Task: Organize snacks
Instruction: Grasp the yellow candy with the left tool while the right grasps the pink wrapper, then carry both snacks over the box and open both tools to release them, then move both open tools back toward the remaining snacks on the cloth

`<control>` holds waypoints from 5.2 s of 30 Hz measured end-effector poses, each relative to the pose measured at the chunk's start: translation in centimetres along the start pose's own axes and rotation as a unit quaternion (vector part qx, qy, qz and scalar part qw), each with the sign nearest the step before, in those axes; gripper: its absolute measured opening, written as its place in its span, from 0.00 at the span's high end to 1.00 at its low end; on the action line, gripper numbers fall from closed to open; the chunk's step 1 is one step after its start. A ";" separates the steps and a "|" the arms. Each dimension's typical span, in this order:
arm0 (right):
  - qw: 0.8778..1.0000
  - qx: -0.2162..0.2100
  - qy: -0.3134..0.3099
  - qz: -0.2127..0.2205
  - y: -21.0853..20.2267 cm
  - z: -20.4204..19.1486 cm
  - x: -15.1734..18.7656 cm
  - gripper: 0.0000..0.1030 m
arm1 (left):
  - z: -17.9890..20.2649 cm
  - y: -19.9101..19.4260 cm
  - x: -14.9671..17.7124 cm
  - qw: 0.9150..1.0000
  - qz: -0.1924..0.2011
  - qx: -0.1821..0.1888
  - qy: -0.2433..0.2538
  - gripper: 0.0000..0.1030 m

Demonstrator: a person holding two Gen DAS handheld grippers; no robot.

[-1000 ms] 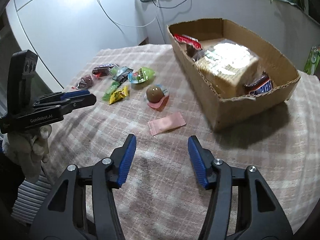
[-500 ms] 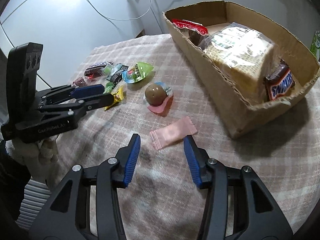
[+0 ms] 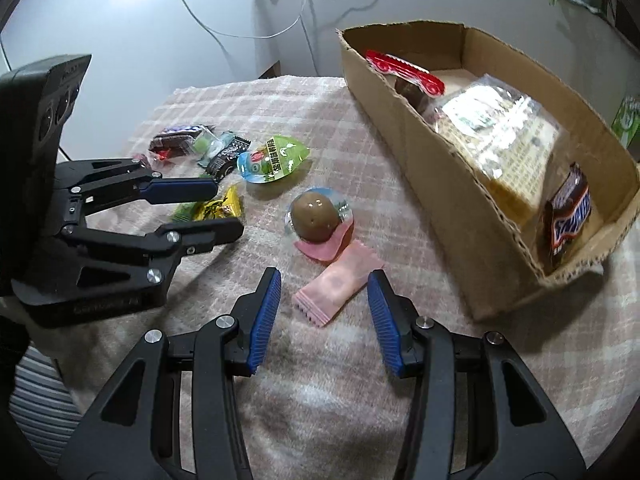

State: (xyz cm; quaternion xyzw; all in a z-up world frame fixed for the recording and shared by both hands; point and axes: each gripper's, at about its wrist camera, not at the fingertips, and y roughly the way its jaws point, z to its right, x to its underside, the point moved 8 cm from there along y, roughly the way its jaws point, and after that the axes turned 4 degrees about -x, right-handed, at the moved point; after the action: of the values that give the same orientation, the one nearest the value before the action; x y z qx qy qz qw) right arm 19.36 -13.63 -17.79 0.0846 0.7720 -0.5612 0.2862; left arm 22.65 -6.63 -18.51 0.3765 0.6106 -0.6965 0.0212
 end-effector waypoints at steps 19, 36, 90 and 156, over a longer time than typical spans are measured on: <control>1.000 0.018 -0.021 0.000 -0.8 0.7 0.9 0.79 | -0.4 -1.4 1.6 0.997 0.029 0.006 -0.070 0.79; 0.999 -0.025 -0.005 0.040 -5.8 0.5 1.1 0.79 | 0.6 -4.3 -0.5 0.992 0.074 0.022 -0.103 0.79; 0.992 0.041 0.050 0.109 -10.6 11.9 -3.6 0.41 | 5.0 -0.5 -14.3 0.989 0.111 0.051 -0.086 0.56; 0.994 -0.095 -0.037 -0.037 4.8 -10.0 -3.2 0.40 | -13.8 -7.8 4.7 0.969 0.080 -0.090 -0.216 0.56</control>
State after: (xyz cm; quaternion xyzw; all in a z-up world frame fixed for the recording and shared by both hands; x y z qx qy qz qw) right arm 20.69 -2.12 -17.88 0.0076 0.8133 -0.4987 0.2997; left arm 22.37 9.37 -14.13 0.2609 0.6198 -0.6994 0.2420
